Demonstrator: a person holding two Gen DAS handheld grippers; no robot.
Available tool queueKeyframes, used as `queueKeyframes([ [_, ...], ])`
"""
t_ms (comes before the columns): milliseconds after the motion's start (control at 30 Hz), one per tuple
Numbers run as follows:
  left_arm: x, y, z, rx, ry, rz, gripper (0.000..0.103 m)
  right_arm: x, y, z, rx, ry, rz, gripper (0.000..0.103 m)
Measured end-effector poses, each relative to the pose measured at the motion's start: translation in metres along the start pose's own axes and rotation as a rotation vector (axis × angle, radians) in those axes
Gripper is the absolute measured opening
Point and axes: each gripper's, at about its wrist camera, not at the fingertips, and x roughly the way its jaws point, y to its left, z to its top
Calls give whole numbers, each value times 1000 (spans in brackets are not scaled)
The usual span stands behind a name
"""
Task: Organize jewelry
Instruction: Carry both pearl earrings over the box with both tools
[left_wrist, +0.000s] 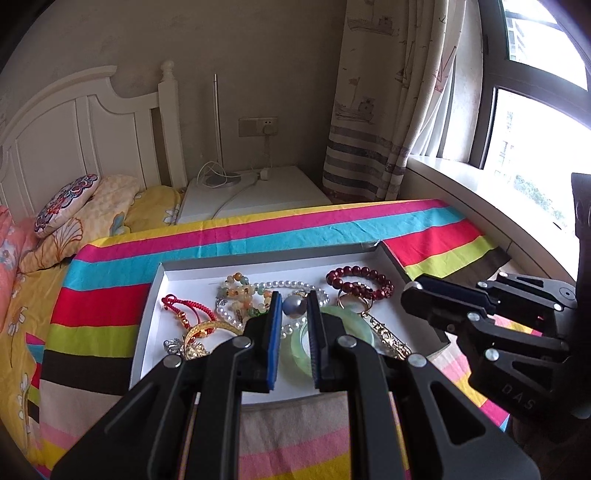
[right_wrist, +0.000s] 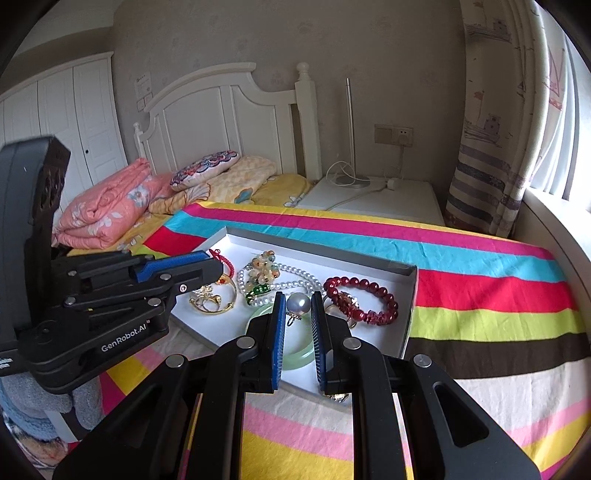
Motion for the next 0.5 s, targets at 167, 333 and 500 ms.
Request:
queueKeyframes([
  [167,10,7,0,-51,9,-60,13,12,-2,-3,-4,10,-6,15],
  [333,21,6,0,-55,38,-93,13,28,6,-8,-56,39,1,15],
  [500,24,3,1,-42,55,-118,13,42,20,-13,-125,78,6,15],
])
